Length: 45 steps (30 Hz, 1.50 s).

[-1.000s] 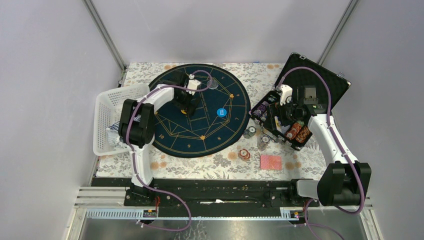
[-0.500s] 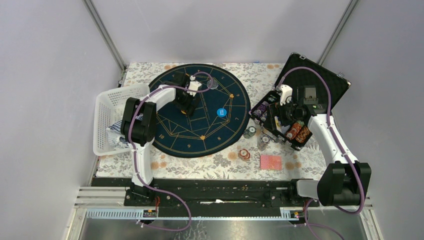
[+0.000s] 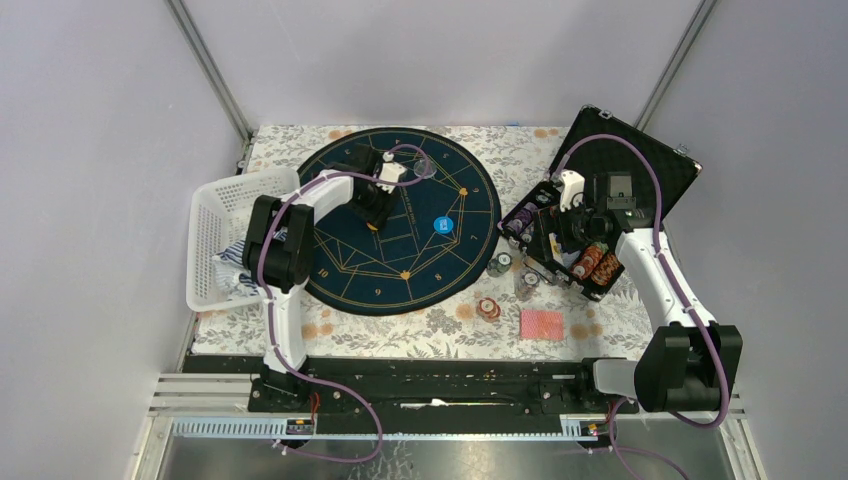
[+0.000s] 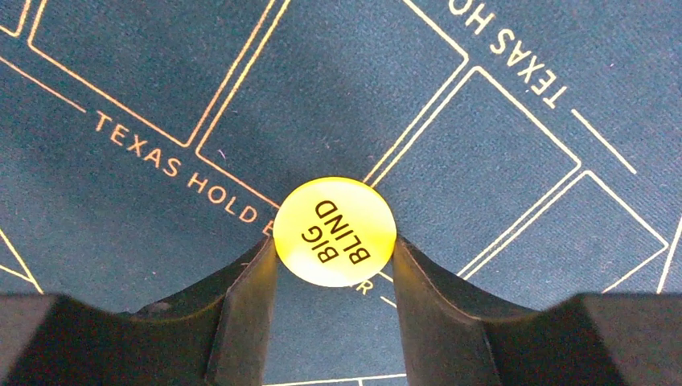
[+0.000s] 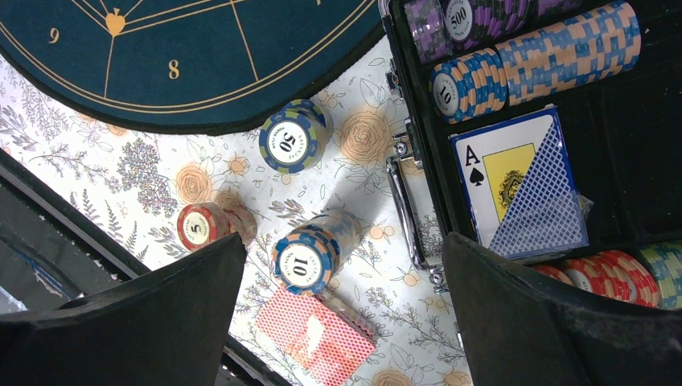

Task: Distribute texas hold em gaming equipment

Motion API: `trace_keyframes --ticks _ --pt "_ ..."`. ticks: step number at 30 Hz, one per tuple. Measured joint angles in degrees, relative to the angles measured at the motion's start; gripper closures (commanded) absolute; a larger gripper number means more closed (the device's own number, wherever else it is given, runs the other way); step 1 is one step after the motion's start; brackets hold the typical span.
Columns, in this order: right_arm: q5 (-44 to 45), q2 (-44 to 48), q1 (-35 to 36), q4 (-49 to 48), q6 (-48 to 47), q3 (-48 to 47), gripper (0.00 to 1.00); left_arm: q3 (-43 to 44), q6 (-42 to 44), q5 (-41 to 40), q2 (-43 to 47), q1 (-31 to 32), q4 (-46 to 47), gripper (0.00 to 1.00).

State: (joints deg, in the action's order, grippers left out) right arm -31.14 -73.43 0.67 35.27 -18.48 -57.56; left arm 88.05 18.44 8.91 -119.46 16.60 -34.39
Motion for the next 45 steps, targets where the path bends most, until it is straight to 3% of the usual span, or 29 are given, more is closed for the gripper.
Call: trace_keyframes --ticks 13,30,45 --pt "-0.07 0.0 0.0 0.0 0.0 0.13 0.0 -3.08 0.2 0.55 7.28 -4.31 -1.03 0.55" --pt "-0.09 0.0 0.0 0.0 -0.04 0.24 0.0 -20.48 5.51 1.92 20.98 -13.84 -3.34 0.59" --pt "-1.16 0.0 0.0 0.0 -0.2 0.24 0.0 -26.84 10.27 4.61 28.74 -19.67 -6.75 0.59"
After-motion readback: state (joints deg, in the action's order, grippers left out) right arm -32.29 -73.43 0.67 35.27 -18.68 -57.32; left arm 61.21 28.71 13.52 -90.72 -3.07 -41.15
